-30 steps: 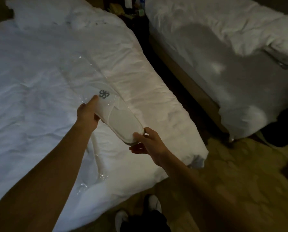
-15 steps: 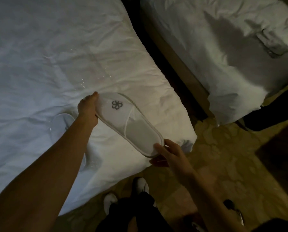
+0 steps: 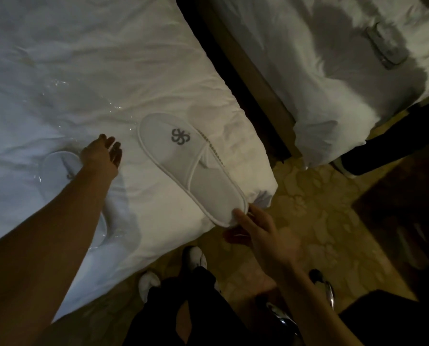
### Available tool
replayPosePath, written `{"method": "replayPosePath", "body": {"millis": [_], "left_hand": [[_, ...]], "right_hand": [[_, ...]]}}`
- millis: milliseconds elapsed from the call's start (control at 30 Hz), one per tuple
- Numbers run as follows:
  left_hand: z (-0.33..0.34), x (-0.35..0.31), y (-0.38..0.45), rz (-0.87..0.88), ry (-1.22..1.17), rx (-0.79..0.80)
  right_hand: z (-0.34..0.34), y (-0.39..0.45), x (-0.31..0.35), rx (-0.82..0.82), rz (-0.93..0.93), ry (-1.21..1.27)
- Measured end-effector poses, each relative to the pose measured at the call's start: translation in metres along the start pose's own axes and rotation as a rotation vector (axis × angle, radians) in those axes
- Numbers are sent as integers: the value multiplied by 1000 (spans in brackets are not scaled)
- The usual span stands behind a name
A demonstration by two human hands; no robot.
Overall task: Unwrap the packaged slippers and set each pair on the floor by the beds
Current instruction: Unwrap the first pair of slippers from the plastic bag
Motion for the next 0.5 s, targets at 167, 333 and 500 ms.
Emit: {"method": "replayPosePath", "body": {"millis": [167, 333, 500], "left_hand": [[-10, 29, 11, -119, 28, 23], [-34, 67, 23, -228, 126, -20], [-59, 89, 31, -209, 289, -104]], "right_hand": [[-5, -1, 1, -49, -5, 15], [-12, -4, -11, -99, 4, 40], [-7, -5, -18, -108, 22, 75]]}}
Point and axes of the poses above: each hand's wrist, its own y-axis towards the middle knuckle, its own z-axis out of the palm, x = y × z, the point moved 5 cm from there along y, towards the middle knuckle, and after that the axes turned 6 degrees about y, right-handed, at the moved point
